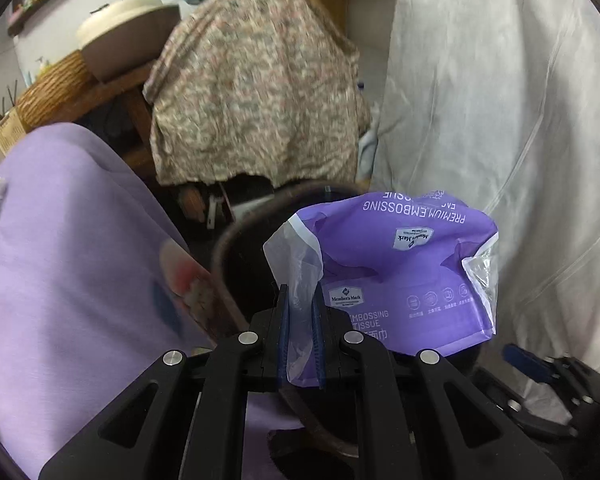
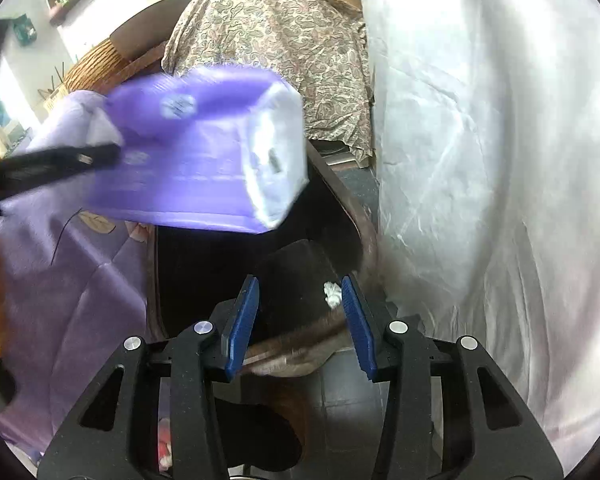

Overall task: Collect trash
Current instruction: 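Carry both items to the black bin and open both tools to drop them, then move the right tool back to the yellow snack wrapper on the table, then grasp the yellow wrapper with the right tool while the left tool grasps the orange mesh net, then carry the wrapper and mesh net over the bin and open both tools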

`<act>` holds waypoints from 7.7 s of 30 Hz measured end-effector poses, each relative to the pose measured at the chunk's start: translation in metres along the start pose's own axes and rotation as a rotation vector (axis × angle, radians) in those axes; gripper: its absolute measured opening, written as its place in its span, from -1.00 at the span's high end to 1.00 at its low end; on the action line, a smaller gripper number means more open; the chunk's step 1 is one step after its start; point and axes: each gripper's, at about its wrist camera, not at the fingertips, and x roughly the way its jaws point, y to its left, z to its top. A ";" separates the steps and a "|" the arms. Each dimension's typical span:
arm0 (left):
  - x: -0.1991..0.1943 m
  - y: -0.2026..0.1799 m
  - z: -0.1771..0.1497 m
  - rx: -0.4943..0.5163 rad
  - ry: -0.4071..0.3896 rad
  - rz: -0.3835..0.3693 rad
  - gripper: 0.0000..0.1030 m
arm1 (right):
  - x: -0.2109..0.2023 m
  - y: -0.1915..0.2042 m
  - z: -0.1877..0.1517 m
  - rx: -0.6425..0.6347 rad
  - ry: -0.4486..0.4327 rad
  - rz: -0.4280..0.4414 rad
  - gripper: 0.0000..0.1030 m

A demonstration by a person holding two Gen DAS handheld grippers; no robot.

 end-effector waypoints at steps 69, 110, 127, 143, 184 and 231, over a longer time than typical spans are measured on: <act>-0.281 0.270 -0.212 -0.406 -0.290 0.376 -0.75 | -0.088 0.357 -0.047 -0.772 0.060 0.515 0.64; -0.198 0.306 -0.166 -0.324 -0.094 0.395 0.41 | -0.094 0.298 -0.017 -0.536 -0.133 0.358 -0.59; -0.259 0.293 -0.192 -0.438 -0.254 0.276 0.59 | -0.100 0.290 -0.034 -0.581 -0.129 0.475 0.62; -0.336 0.186 -0.180 -0.291 -0.448 0.117 0.59 | -0.163 0.269 -0.033 -0.576 -0.263 0.588 0.63; -0.111 -0.005 -0.019 -0.078 -0.168 -0.377 0.59 | 0.058 0.042 0.049 -0.170 0.008 -0.010 0.62; -0.050 -0.052 -0.038 -0.029 -0.070 -0.292 -0.54 | -0.048 -0.002 -0.012 -0.117 -0.185 -0.187 -0.43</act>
